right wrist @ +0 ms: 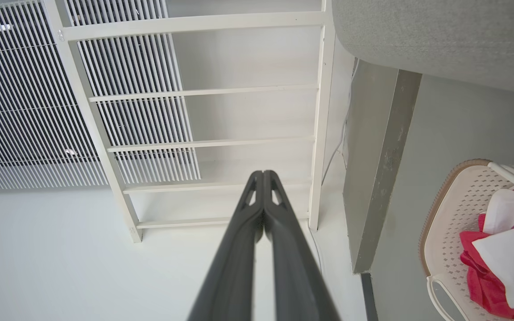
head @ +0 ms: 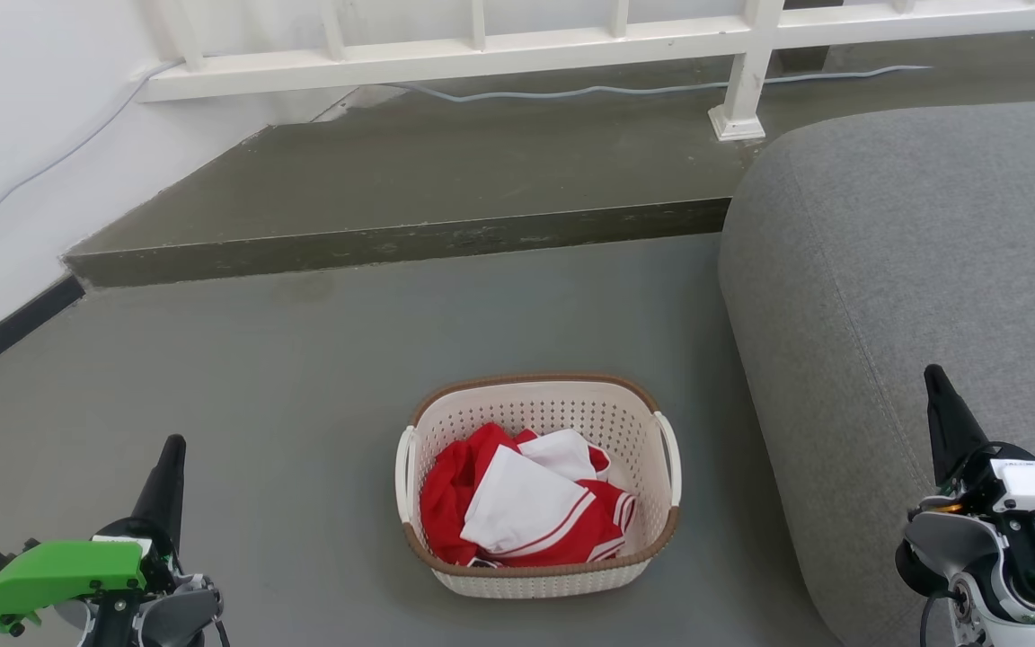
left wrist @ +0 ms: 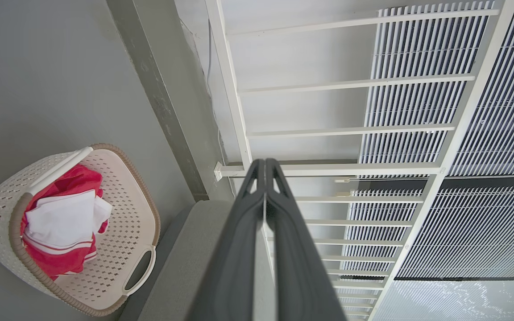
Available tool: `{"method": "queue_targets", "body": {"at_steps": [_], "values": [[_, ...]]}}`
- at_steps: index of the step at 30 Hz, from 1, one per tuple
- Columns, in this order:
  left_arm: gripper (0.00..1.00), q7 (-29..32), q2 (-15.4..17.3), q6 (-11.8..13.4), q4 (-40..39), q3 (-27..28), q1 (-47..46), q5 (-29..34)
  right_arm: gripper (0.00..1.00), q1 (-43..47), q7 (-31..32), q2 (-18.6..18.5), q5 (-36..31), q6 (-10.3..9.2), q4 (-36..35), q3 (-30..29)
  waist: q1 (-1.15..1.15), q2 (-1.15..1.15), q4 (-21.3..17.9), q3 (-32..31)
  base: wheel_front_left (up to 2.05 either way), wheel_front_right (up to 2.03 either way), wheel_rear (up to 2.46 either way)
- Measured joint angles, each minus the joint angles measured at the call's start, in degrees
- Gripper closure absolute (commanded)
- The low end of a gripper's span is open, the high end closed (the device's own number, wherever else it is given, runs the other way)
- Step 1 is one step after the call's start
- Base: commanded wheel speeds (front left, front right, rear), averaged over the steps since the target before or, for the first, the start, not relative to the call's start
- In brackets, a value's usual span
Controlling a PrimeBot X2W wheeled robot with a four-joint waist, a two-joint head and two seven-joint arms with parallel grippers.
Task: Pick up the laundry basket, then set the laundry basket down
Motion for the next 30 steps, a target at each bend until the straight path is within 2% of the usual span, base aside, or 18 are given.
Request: {"method": "queue_targets", "body": {"at_steps": [30], "values": [[1.0, 0.0, -0.01, -0.05, -0.09, 0.04, -0.01, 0.0, 1.0, -0.23, 0.25, 0.03, 0.1, 0.0, 0.0, -0.13, 0.0, 0.0, -0.01, 0.0, 0.0, 0.0, 0.0]]}}
